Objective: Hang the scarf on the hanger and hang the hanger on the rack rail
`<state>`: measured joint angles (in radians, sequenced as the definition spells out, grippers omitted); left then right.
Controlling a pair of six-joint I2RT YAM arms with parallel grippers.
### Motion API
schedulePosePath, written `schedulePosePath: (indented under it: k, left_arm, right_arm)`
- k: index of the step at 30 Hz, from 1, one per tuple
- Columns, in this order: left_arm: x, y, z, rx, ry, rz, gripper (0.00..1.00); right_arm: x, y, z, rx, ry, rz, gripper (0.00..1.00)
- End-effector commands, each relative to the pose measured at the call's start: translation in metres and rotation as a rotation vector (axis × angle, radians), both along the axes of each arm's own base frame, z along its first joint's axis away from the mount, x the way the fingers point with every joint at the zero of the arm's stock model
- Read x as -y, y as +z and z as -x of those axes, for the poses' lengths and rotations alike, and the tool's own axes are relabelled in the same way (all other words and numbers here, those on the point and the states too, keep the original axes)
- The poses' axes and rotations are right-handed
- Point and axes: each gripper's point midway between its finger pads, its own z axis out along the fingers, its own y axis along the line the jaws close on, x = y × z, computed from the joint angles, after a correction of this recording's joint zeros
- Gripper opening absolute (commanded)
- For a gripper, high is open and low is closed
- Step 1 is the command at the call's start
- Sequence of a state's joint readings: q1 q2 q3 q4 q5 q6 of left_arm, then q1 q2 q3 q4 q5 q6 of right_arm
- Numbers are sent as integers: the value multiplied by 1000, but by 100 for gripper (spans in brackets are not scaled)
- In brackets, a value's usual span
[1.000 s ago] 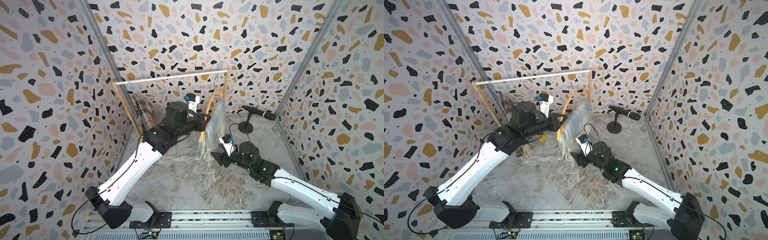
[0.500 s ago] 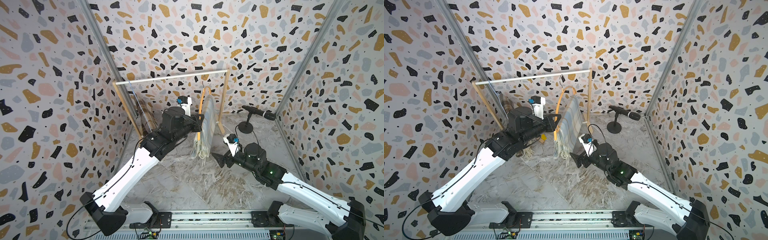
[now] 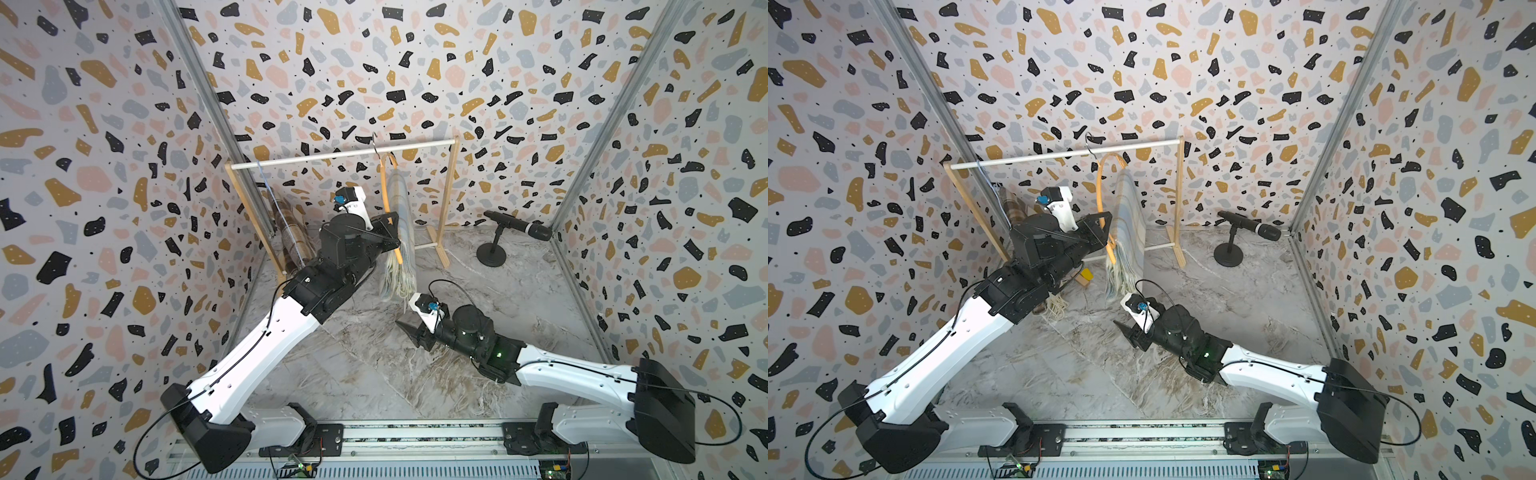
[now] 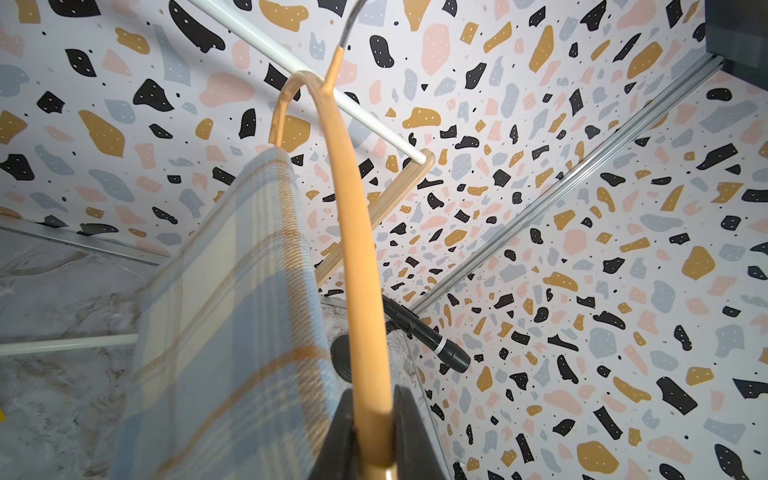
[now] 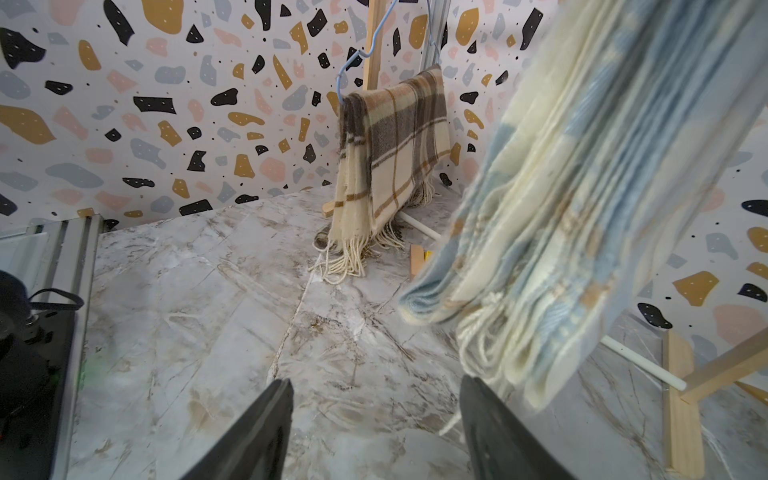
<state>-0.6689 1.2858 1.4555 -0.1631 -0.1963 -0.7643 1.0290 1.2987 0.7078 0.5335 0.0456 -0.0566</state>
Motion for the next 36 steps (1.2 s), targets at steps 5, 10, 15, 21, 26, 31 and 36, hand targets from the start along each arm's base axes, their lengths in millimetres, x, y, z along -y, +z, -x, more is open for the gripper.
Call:
schedulePosePath:
  k: [5, 10, 15, 21, 26, 31, 36]
  left_arm:
    - [-16, 85, 21, 209, 1, 185, 0]
    - [-13, 84, 20, 201, -12, 191, 0]
    - [-11, 84, 19, 197, -17, 191, 0]
    - [-9, 82, 17, 192, -18, 189, 0]
    - [-6, 80, 15, 184, -26, 189, 0]
    - [-5, 79, 14, 183, -25, 184, 0]
    - [-3, 78, 12, 183, -30, 178, 0]
  right_arm:
    - [-28, 28, -19, 146, -15, -110, 65]
    - [-33, 24, -35, 180, -80, -128, 68]
    - [-33, 18, -47, 193, -140, -129, 70]
    - [-23, 9, -63, 219, -250, -90, 69]
    - [-29, 4, -73, 230, -281, -75, 65]
    - [-24, 0, -84, 232, -348, -67, 43]
    - [-18, -11, -85, 217, -369, -33, 0]
